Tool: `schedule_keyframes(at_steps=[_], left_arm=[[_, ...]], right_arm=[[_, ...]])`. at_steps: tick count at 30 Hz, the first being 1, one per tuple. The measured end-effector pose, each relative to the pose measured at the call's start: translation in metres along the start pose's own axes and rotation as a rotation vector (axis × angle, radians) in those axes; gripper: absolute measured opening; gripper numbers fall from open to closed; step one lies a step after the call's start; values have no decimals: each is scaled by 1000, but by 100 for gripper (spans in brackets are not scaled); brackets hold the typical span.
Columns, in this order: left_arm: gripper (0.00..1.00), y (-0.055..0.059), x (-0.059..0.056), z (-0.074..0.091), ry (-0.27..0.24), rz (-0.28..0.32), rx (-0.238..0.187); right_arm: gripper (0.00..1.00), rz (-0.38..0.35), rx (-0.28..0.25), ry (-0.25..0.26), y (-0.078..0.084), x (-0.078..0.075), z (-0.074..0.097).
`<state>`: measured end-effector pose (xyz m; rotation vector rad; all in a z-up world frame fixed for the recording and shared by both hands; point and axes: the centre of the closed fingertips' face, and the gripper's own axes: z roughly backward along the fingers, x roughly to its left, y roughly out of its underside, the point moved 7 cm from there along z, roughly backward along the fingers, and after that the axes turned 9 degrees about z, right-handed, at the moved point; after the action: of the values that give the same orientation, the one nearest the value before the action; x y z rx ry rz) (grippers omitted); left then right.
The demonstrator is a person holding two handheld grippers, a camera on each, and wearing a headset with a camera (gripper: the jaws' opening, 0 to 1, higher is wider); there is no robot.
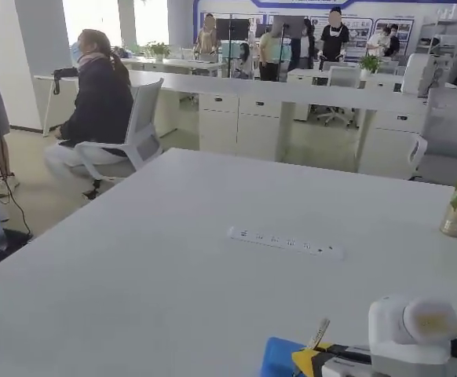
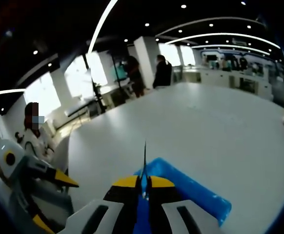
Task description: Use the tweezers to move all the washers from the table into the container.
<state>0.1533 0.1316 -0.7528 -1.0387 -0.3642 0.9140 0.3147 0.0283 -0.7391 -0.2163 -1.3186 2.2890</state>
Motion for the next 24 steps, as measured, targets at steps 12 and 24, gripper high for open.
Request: schedule_keyframes(at_steps=[12,24], left_arm=[[68,-1,1,1,-6,1,-8],[67,-1,0,1,-6,-1,2]], right_arm=[[3,27,65,-13,20,7,-8],[3,92,106,-29,27,10,-20]])
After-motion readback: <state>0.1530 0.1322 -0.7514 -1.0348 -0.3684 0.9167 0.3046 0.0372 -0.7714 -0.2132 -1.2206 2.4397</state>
